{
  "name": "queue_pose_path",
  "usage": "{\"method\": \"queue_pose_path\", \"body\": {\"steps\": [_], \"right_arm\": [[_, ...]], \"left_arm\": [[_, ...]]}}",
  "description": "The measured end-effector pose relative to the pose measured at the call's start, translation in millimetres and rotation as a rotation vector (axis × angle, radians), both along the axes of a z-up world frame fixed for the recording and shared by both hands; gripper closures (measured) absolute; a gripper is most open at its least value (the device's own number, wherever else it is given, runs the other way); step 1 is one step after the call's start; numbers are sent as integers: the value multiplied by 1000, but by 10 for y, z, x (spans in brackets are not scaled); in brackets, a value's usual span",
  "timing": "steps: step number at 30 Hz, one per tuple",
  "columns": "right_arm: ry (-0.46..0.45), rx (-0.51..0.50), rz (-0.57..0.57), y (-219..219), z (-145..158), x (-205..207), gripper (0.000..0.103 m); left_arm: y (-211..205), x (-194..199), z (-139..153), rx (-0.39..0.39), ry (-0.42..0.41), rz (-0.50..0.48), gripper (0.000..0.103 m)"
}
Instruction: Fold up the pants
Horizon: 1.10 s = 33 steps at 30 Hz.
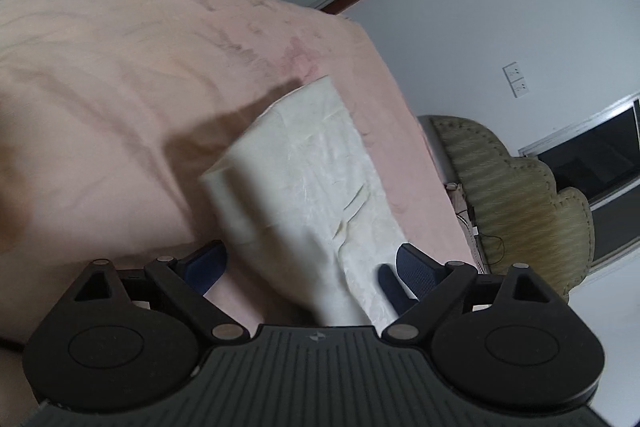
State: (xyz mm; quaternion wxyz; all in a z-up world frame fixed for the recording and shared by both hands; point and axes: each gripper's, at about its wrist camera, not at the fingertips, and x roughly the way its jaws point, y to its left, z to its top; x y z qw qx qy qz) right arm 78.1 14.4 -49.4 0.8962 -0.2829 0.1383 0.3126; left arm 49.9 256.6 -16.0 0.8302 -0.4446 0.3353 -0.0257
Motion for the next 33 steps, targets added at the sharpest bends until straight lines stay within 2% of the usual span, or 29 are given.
{"method": "queue_pose_path", "body": {"steps": [3,7,9,10,12,14,15,16,18,19,21,26,29,33], "right_arm": [[147,179,-35,-276,219,216,55],[447,304,61,-608,388,449,55],[509,398,49,-782,451,557,55],[515,412,17,-835,460,621,55],[495,363,-66,-851,402,746,55],[508,250,-137,-787,204,862,55],[526,200,-144,-747,81,890,54],[515,200,-136,-745,15,886,54],[515,222,-133,-779,34,887,53],[526,248,-130,-820,72,890,53],[508,303,-129,-889,163,920,53],[406,341,-106,-1093,396,810,53],[315,357,-58,-1270,571,642,52],[159,330,-45,-1599,762,363,50]], "left_arm": [[-46,137,-14,15,-18,-3,10],[5,299,-31,11,-27,13,10],[29,377,-39,9,-21,14,10],[39,413,-42,10,-22,12,10],[39,471,-38,20,-18,9,13],[7,533,-20,65,-13,-8,30],[-12,557,-18,93,-1,-14,52],[-28,574,-15,127,19,-12,70],[-67,551,24,190,31,9,85],[-94,523,64,211,17,5,89],[-218,440,233,285,-36,-5,90],[-846,196,841,512,-226,-79,90],[-1346,42,1112,591,-343,-157,89],[-2014,-108,1257,677,-444,-247,89]]}}
